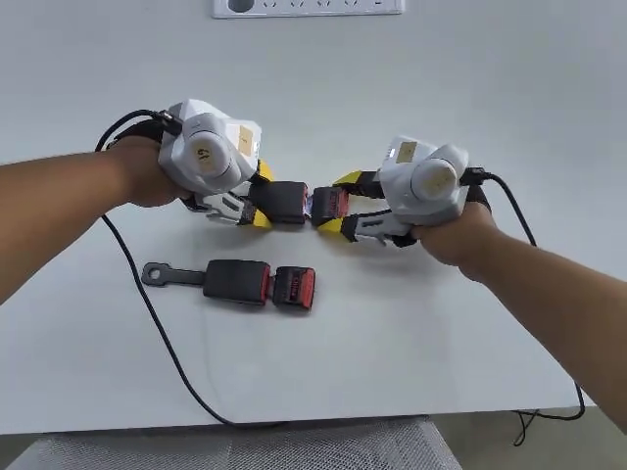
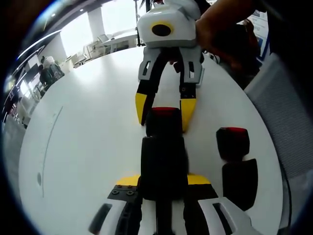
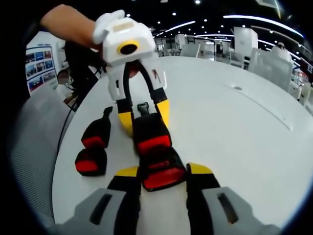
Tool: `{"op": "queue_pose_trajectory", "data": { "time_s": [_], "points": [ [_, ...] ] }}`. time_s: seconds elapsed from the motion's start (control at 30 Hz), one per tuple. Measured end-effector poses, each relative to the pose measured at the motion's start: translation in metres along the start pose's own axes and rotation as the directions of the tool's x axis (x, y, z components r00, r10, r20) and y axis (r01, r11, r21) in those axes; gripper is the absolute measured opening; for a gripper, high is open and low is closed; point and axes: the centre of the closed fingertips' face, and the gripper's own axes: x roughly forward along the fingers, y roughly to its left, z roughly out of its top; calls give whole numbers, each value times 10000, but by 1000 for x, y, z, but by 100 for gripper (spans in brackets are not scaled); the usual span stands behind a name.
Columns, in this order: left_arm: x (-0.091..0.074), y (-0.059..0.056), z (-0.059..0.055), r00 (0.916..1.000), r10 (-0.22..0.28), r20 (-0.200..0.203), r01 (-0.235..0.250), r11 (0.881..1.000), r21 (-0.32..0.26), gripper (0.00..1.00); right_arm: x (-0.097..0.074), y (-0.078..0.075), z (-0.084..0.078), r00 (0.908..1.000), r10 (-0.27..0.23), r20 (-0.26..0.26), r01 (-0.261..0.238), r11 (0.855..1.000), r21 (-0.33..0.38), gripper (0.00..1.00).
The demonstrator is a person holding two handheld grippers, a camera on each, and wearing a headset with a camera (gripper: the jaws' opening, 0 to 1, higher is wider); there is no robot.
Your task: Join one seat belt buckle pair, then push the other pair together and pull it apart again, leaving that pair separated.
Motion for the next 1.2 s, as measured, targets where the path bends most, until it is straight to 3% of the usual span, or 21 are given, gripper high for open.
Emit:
{"op": "queue_pose_trajectory", "data": {
  "time_s": [1.2],
  "points": [
    [2, 1, 1, 9997, -45, -245, 45, 10000, -5, 34, -4, -8, -8, 9968, -622, -502, 614, 9979, -184, 36]
  ]
}}
